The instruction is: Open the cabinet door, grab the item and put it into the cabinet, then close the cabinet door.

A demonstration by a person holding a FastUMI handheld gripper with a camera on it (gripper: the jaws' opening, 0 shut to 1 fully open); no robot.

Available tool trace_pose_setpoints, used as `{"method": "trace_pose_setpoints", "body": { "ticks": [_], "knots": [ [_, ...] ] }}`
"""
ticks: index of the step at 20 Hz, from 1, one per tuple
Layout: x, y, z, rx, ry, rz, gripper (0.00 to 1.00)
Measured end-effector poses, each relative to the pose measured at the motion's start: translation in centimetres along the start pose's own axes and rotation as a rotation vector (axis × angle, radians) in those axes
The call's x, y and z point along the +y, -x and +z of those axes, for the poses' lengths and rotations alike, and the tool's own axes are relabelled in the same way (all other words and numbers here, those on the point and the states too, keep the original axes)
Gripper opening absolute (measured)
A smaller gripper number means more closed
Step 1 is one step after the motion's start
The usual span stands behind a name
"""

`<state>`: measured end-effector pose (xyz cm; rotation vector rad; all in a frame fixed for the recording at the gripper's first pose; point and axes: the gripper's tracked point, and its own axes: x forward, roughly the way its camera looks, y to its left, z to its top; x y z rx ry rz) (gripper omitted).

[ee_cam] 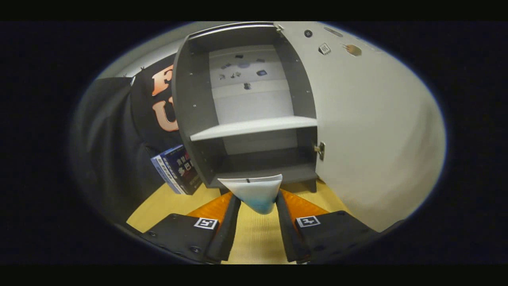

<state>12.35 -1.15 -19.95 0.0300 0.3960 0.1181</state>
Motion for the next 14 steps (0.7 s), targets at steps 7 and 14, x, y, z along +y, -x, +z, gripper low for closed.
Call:
{"method": "trace_pose_setpoints", "body": {
  "ticks": [7,14],
  "knots": [
    [2.2,-3.6,14.1,-0.115,0.087,0.04,0.58],
    [2.1,-13.5,19.7,-0.05,0.095,0.02,0.58]
  ]
}}
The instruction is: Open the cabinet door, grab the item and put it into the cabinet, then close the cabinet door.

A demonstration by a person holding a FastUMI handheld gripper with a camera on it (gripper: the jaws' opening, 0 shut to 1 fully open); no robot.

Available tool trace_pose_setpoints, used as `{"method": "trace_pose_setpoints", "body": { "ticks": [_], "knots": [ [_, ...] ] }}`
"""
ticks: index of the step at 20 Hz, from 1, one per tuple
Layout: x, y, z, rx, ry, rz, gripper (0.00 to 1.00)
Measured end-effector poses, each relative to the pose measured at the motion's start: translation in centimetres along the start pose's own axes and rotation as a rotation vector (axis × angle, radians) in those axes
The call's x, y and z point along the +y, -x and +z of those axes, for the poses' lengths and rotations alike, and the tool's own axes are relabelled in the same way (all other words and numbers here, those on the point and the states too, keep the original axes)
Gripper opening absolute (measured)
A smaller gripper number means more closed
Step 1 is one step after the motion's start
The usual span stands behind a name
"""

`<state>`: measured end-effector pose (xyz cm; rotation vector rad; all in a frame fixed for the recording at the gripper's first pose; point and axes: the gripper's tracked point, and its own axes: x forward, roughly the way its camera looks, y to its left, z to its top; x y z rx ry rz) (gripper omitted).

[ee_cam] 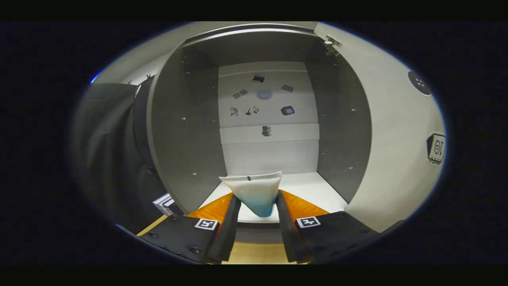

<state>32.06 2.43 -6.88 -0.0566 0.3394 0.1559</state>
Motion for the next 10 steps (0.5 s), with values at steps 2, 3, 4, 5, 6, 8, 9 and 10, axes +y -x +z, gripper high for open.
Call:
{"method": "trace_pose_setpoints", "body": {
  "ticks": [2,3,4,5,6,8,9,10],
  "knots": [
    [-0.6,-2.3,-0.2,0.026,-0.003,-0.029,0.58],
    [-0.7,-3.2,-0.8,0.054,0.0,-0.036,0.58],
    [-1.0,-4.2,-1.4,0.083,0.003,-0.041,0.58],
    [-1.2,-5.0,-2.0,0.117,0.002,-0.045,0.58],
    [-1.3,-5.6,-2.6,0.152,-0.004,-0.044,0.58],
    [-1.2,-6.5,-3.8,0.201,-0.026,-0.039,0.58],
    [-1.3,-6.8,-4.2,0.214,-0.032,-0.043,0.58],
    [-1.4,-7.0,-4.2,0.207,-0.033,-0.047,0.58]
  ]
}}
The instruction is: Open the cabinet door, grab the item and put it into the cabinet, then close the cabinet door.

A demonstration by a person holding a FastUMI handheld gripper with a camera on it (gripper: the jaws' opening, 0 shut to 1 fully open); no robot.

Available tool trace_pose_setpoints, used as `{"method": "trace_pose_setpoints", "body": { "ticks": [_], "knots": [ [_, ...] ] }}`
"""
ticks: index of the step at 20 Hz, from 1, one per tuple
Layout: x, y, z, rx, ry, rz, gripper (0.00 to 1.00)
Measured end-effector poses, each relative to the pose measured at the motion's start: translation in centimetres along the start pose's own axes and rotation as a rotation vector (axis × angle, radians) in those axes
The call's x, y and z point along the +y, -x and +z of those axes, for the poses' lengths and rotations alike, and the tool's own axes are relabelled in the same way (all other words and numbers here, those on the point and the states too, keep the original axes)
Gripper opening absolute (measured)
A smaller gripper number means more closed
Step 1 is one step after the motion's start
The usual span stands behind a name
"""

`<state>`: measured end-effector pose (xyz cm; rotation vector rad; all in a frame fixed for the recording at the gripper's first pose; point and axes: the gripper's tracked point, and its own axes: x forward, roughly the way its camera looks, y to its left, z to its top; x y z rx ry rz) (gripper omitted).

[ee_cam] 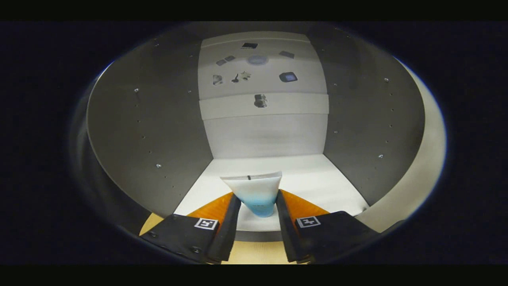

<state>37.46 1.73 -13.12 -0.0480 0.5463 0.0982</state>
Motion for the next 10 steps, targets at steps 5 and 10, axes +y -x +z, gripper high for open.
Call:
{"method": "trace_pose_setpoints", "body": {
  "ticks": [5,10],
  "knots": [
    [-0.2,-1.2,-0.4,0.008,0.009,-0.025,0.61],
    [0.1,-1.1,-0.4,-0.013,0.011,-0.019,0.8]
  ]
}}
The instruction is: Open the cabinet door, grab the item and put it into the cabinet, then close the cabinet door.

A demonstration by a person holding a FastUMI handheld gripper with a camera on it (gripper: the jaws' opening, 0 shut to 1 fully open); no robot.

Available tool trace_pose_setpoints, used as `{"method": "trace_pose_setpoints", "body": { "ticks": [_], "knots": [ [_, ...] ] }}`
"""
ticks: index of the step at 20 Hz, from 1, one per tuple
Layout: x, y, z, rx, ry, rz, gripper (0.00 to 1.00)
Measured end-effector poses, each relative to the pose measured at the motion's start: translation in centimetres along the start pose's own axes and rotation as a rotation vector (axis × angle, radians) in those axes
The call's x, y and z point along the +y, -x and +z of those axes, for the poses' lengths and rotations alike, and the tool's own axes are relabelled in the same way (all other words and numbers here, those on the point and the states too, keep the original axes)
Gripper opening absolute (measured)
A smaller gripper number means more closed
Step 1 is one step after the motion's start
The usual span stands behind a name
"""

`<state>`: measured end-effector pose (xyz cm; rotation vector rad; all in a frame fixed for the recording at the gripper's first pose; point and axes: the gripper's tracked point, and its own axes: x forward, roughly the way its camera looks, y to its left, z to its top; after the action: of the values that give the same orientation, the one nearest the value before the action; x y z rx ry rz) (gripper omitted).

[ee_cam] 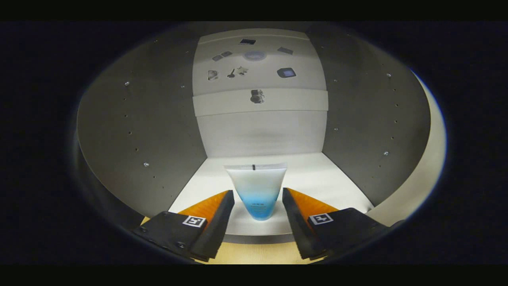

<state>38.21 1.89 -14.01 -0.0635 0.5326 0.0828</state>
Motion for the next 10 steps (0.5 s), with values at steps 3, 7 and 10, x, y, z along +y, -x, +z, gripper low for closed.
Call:
{"method": "trace_pose_setpoints", "body": {
  "ticks": [3,7,10],
  "knots": [
    [0.2,1.1,0.6,-0.039,0.016,0.008,0.97],
    [0.4,3.8,1.7,-0.094,0.041,0.009,0.98],
    [0.8,7.5,2.5,-0.158,0.05,0.023,0.98]
  ]
}}
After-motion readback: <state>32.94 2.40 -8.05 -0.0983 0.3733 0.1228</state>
